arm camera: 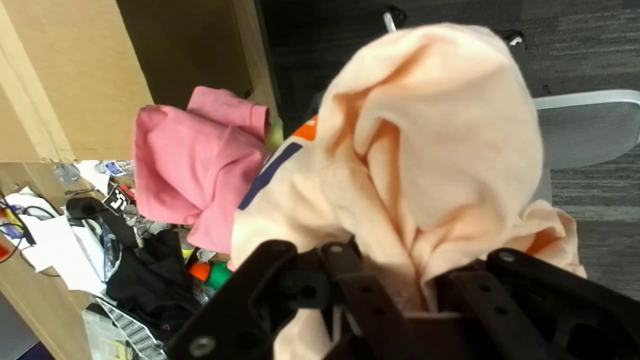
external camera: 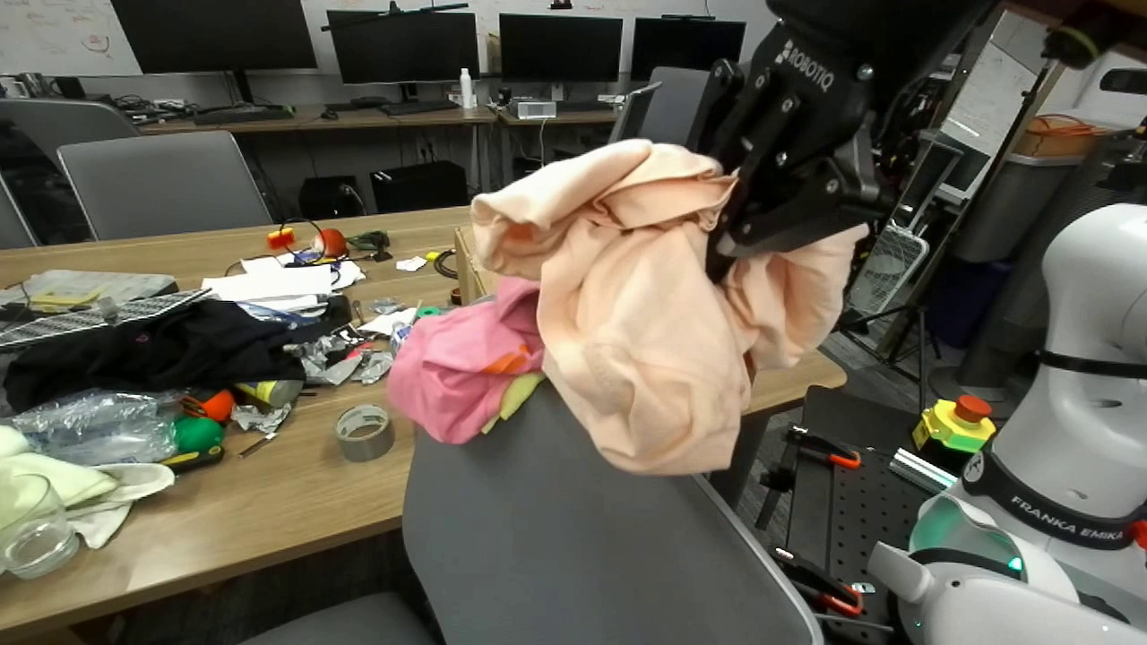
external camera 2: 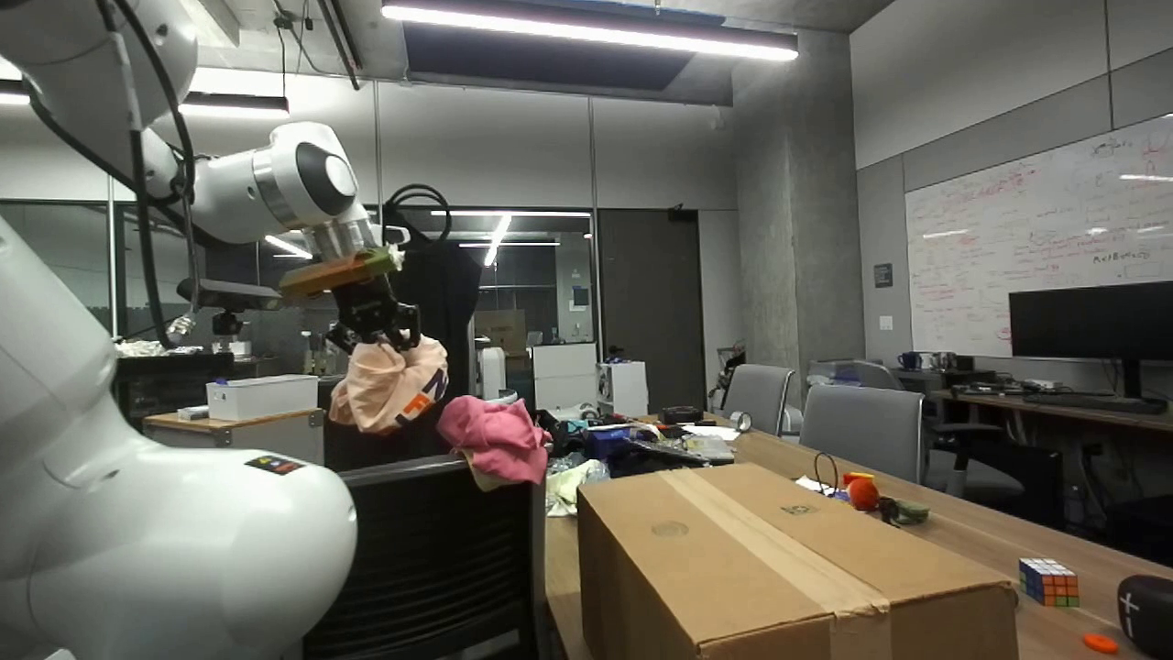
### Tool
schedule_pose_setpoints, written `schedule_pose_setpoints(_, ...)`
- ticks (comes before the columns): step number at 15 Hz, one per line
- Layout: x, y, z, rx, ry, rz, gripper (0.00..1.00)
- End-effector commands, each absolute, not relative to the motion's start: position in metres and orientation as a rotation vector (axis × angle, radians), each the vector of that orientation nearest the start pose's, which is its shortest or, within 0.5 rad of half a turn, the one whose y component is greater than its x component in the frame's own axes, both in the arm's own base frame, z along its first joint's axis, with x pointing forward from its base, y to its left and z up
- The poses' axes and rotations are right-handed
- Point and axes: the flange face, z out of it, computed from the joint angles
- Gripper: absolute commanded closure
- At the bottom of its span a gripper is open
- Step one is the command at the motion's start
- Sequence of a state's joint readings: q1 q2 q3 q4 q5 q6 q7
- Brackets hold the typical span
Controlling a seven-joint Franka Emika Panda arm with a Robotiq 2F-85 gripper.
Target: Move the clothes on the chair headrest to the box
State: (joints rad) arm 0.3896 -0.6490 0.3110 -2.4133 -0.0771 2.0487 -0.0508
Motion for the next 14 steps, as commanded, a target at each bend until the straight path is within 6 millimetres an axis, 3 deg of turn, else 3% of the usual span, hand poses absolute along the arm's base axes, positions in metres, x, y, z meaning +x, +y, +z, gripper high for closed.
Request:
schedule_pose_setpoints(1,0.305,0.241,0.573,-3.103,-1.123,-0.521,0.96)
schedule_pose_setpoints(3,0.321,0.221,0.582,-3.162,-1.003,-0.494,0.96)
schedule_pose_setpoints(8,0.366,0.145,0.608,-3.292,-0.566,-0.445,0.96)
schedule_pose_setpoints(14,0.41,0.057,0.597,-3.351,0.008,-0.379,0.96)
